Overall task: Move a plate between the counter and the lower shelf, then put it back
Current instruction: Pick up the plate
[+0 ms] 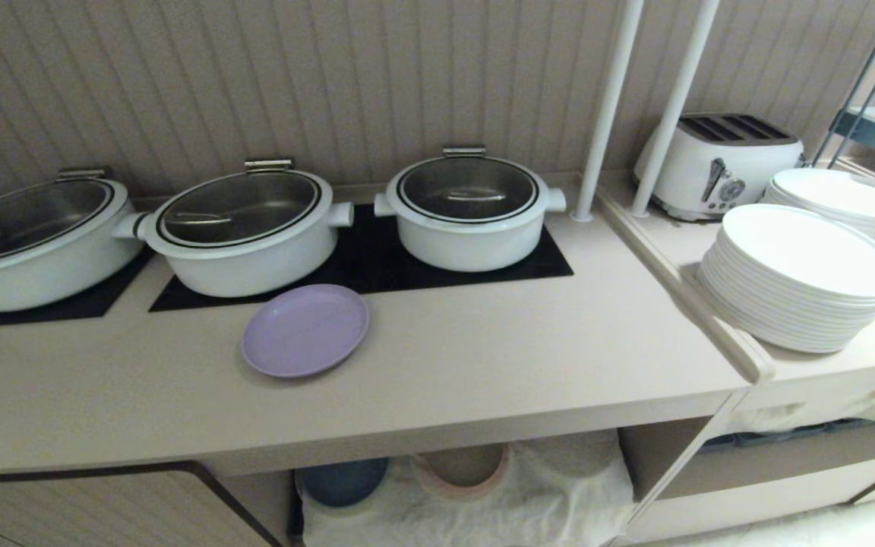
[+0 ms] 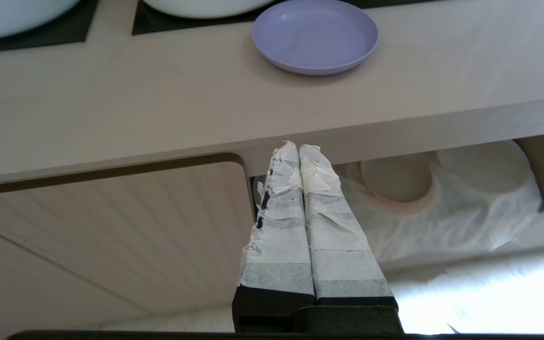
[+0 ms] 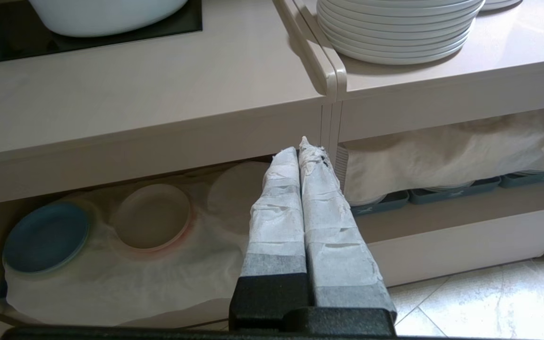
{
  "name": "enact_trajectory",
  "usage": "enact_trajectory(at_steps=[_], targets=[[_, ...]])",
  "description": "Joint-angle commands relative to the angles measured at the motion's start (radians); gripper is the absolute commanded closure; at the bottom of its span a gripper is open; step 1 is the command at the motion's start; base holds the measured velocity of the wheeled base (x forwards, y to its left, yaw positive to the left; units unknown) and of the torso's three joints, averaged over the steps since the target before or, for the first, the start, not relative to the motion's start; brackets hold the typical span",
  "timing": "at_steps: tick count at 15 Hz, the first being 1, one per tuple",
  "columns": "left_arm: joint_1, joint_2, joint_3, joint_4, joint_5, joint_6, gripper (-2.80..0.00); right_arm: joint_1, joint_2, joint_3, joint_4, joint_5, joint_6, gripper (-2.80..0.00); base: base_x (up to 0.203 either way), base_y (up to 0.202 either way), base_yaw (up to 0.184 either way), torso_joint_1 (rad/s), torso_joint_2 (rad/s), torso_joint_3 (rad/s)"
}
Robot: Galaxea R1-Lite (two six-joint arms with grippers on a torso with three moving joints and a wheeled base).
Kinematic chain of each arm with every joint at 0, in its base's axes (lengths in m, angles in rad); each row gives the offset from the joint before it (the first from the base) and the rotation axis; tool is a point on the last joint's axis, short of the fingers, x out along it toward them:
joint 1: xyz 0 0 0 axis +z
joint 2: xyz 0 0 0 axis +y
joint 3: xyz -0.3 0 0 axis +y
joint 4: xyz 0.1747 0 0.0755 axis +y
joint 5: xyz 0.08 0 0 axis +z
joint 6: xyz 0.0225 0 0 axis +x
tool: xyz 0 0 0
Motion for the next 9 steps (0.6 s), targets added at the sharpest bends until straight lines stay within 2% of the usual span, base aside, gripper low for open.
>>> enact_trajectory(at_steps=[1,3,5,7,9], targets=[[-0.001,0.191,-0.078,0.009,0.000,-0.009,0.00,0.001,0.000,0.000,0.000,0.001,0.001,0.00,0.000,0.000,0.000,0.000,0.00,0.000],[-0.001,0.344,-0.167,0.031,0.001,-0.046,0.00,0.001,0.000,0.000,0.000,0.001,0.001,0.00,0.000,0.000,0.000,0.000,0.00,0.000],[-0.001,0.491,-0.307,0.125,-0.002,-0.102,0.00,0.001,0.000,0.000,0.000,0.000,0.001,0.00,0.000,0.000,0.000,0.000,0.00,0.000],[-0.002,0.619,-0.459,0.300,-0.015,-0.137,0.00,0.001,0.000,0.000,0.000,0.001,0.001,0.00,0.000,0.000,0.000,0.000,0.00,0.000],[-0.007,0.756,-0.647,0.527,-0.052,-0.149,0.00,0.001,0.000,0.000,0.000,0.000,0.001,0.00,0.000,0.000,0.000,0.000,0.00,0.000]])
